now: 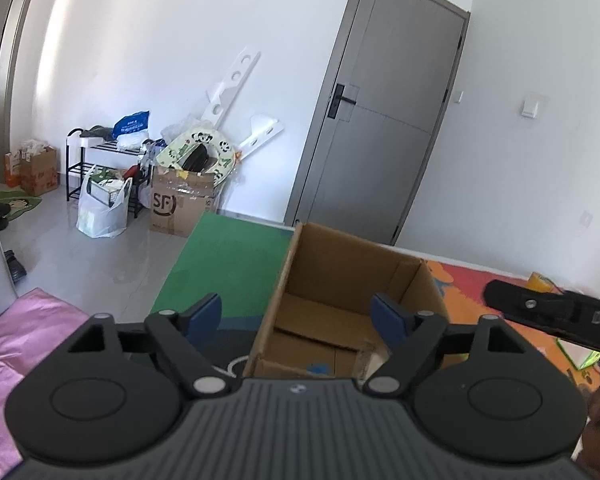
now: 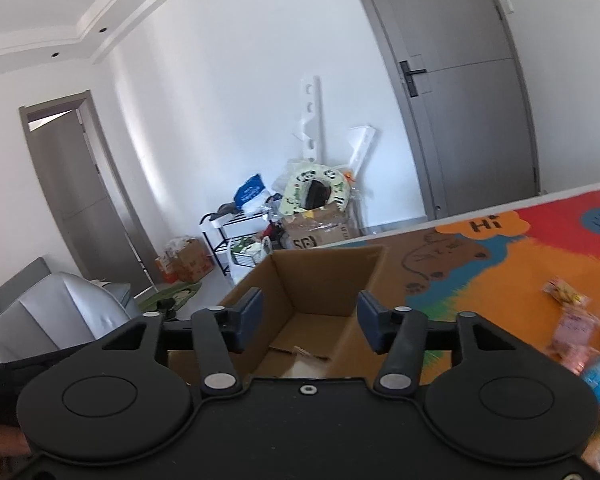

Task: Organize snacks
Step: 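Open both grippers over the box and return them to the snacks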

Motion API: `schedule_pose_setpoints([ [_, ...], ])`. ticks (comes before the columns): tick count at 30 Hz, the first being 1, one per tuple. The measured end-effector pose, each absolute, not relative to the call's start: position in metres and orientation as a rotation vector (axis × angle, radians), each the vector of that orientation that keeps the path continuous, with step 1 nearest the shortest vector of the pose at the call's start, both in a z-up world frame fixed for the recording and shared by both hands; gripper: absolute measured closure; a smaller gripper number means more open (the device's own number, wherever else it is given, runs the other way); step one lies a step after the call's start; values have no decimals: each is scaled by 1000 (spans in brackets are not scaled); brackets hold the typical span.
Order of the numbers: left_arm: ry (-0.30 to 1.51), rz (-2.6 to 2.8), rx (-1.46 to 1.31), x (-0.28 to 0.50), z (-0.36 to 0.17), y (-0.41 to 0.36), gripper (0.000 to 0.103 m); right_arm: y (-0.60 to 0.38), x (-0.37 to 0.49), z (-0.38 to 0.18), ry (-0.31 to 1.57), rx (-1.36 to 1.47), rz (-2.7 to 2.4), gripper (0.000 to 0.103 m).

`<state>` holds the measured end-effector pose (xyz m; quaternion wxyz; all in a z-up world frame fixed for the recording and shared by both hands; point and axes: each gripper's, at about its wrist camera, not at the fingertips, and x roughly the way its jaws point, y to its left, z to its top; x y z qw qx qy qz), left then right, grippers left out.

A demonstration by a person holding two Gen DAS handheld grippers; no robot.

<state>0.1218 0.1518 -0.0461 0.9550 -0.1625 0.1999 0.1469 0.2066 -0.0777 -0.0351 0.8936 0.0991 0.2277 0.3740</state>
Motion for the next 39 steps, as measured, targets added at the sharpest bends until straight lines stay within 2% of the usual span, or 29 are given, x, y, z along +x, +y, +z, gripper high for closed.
schedule_pose_setpoints([
  [5, 417, 282, -340, 118, -50, 139, 15, -102, 200, -42, 509, 228, 737, 41],
  [20, 468, 213, -295, 116, -49, 76, 12, -188, 180, -59, 562, 256, 624, 20],
  [39, 512, 24, -208, 107, -43, 2, 12, -265, 163, -64, 550, 278, 505, 12],
])
